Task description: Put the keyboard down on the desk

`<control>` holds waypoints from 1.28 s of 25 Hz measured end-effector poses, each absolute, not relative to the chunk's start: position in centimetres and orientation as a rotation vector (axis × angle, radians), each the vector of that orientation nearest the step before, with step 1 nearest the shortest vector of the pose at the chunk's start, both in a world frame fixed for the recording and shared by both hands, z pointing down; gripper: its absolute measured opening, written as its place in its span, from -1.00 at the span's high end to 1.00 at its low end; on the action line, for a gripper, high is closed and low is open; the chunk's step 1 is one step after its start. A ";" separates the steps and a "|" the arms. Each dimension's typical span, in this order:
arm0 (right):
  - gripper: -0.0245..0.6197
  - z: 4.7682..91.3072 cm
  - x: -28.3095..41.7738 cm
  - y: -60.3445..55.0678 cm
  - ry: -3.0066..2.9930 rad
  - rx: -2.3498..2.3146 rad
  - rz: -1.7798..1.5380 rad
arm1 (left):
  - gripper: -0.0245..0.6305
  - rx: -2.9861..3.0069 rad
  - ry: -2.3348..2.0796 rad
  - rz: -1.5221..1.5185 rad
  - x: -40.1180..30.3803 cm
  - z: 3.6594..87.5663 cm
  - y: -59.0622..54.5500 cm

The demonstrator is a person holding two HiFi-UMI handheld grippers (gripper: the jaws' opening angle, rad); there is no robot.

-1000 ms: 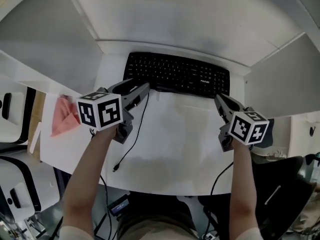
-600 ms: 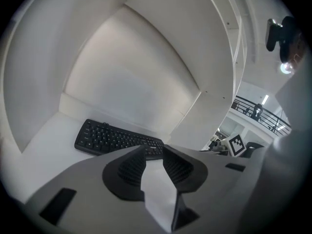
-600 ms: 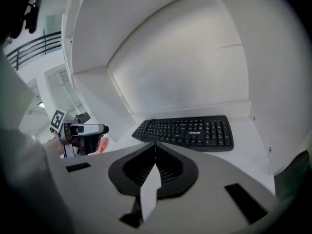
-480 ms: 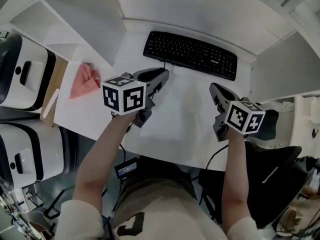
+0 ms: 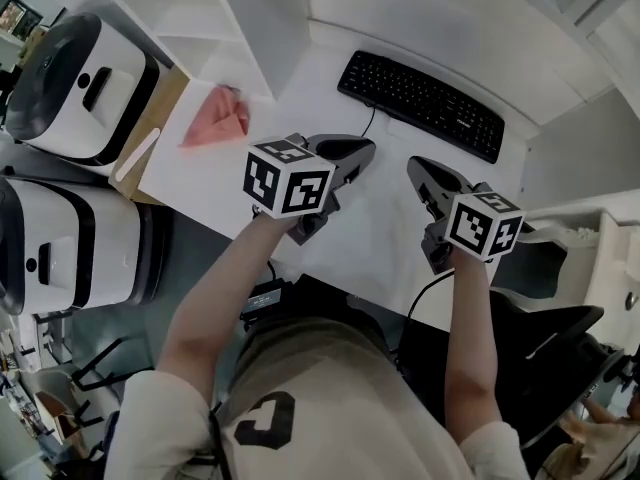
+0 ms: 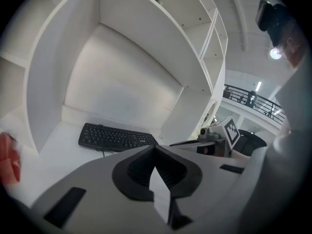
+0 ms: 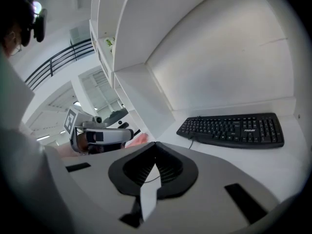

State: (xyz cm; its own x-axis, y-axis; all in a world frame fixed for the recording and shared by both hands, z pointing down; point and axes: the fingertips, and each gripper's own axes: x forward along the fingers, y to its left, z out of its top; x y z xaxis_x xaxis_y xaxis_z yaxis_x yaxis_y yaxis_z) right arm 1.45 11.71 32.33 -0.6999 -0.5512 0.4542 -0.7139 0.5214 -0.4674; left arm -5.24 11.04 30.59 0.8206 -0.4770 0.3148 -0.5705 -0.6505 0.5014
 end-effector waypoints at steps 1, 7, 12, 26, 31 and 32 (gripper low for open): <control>0.85 32.1 0.7 12.0 -2.533 1.053 0.962 | 0.89 2.403 -0.775 0.210 -5.8 30.4 11.5; 0.85 31.0 -2.3 13.9 -2.598 1.014 1.014 | 0.88 2.430 -0.797 0.221 -8.6 29.1 13.8; 0.85 30.3 -4.1 15.4 -2.602 1.023 0.984 | 0.88 2.462 -0.752 0.236 -9.6 28.9 15.8; 0.85 30.1 -11.2 21.7 -2.579 1.170 1.000 | 0.88 2.518 -0.557 0.197 -15.4 29.8 20.9; 0.85 30.2 -13.8 24.5 -2.571 1.202 0.996 | 0.88 2.503 -0.492 0.174 -17.0 30.5 22.9; 0.85 30.2 -14.0 24.9 -2.570 1.221 0.991 | 0.88 2.507 -0.483 0.171 -17.3 30.6 23.1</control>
State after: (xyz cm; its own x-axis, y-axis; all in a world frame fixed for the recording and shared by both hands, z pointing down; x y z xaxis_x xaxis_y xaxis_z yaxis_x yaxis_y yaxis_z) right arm -14.03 24.87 30.20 -0.6649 -0.6461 0.3749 -0.7305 0.4578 -0.5067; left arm -17.30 23.15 30.58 0.9265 -0.3026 0.2239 -0.3761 -0.7693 0.5165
